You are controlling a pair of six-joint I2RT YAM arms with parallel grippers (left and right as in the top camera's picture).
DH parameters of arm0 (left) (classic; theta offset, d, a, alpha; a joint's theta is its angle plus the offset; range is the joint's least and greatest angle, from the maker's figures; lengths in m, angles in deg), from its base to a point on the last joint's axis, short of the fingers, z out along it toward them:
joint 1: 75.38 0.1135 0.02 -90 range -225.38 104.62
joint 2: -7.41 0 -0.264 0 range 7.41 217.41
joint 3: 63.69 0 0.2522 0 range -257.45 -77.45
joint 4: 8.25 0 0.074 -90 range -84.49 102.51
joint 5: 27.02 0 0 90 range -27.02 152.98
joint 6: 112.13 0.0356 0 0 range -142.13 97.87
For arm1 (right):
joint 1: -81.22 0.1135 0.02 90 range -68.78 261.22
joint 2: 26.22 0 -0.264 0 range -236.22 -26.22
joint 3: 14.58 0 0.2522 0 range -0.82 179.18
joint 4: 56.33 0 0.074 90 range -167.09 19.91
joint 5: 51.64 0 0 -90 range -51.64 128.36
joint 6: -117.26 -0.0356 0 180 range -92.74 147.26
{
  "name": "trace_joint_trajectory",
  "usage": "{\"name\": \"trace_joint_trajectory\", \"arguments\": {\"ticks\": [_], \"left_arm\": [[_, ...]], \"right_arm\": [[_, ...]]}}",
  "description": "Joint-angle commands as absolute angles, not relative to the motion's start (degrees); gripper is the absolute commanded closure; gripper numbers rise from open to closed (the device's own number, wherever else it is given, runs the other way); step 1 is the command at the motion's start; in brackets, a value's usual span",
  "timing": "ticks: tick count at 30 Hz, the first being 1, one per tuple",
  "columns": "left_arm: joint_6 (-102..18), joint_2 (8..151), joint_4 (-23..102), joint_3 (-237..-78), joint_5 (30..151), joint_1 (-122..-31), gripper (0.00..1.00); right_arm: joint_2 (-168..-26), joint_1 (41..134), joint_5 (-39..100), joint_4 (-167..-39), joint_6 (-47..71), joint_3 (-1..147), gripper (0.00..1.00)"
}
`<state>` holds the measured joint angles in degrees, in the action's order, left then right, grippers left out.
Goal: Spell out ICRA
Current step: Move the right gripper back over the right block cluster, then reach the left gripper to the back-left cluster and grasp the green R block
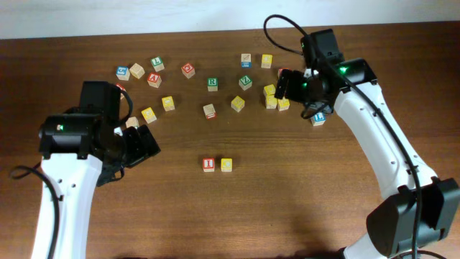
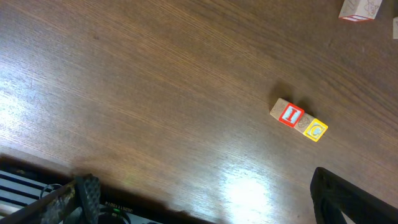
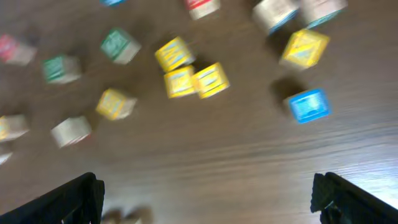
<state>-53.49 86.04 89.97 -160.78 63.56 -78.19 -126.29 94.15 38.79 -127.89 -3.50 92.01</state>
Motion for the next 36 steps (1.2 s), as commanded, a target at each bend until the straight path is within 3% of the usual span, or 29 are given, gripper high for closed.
{"name": "trace_joint_trajectory", "arguments": {"ticks": [1,16,21,26,30,36], "left_arm": [[-54.45,86.04,90.02,-160.69,62.95,-77.82,0.01],[-54.45,86.04,90.02,-160.69,62.95,-77.84,0.01],[-54.43,86.04,90.02,-160.69,62.97,-77.82,0.01],[-54.43,86.04,90.02,-160.69,62.95,-77.82,0.01],[-54.45,86.04,90.02,-160.69,62.95,-77.82,0.01],[-54.45,86.02,86.65,-160.69,61.03,-77.82,0.01]], "right_arm": [[-125.33,94.22,48.49,-128.85,8.34,92.30,0.02],[-125.37,94.28,46.50,-144.52,11.84,91.97,0.02],[-125.37,94.26,45.50,-140.98,11.82,91.97,0.02],[-125.37,94.33,28.64,-134.62,11.84,91.97,0.02],[-125.37,92.77,31.66,-132.57,11.25,91.99,0.02],[-125.37,82.33,35.84,-134.36,8.36,91.99,0.02]]}}
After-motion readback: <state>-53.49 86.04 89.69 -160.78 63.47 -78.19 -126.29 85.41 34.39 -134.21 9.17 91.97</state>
